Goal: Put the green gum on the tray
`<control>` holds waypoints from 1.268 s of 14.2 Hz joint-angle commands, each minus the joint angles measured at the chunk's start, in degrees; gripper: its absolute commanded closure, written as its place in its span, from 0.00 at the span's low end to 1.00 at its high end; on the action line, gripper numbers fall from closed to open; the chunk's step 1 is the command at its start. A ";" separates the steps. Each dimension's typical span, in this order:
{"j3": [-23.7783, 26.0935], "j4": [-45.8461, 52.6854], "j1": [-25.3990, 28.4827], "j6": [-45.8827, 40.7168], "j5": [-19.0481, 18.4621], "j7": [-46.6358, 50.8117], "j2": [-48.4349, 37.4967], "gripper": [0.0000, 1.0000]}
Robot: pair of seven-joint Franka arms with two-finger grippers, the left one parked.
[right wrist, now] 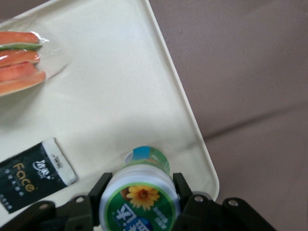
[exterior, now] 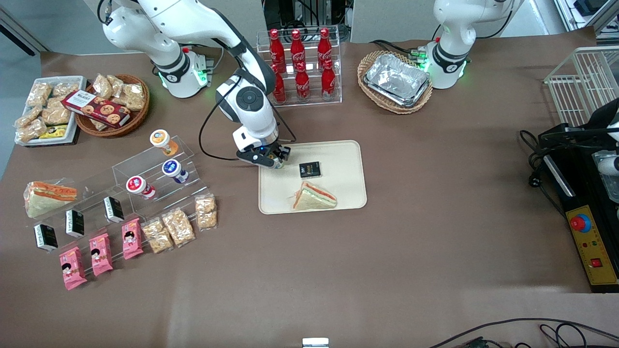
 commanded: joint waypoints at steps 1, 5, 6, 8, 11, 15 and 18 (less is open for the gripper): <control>-0.22 1.00 0.25 1.06 -1.04 1.15 1.35 0.68; -0.22 1.09 0.34 2.03 -1.04 1.15 2.06 0.24; -0.22 1.09 0.34 2.03 -1.04 1.15 2.06 0.09; -0.22 1.09 0.25 1.85 -1.13 0.45 1.80 0.00; -0.57 1.35 -0.80 -0.42 -1.30 -1.13 -1.09 0.00; -0.84 3.36 -6.77 -11.81 -1.30 -11.46 -12.24 0.00; -1.63 7.05 -13.70 -23.86 -1.22 -23.77 -18.40 0.00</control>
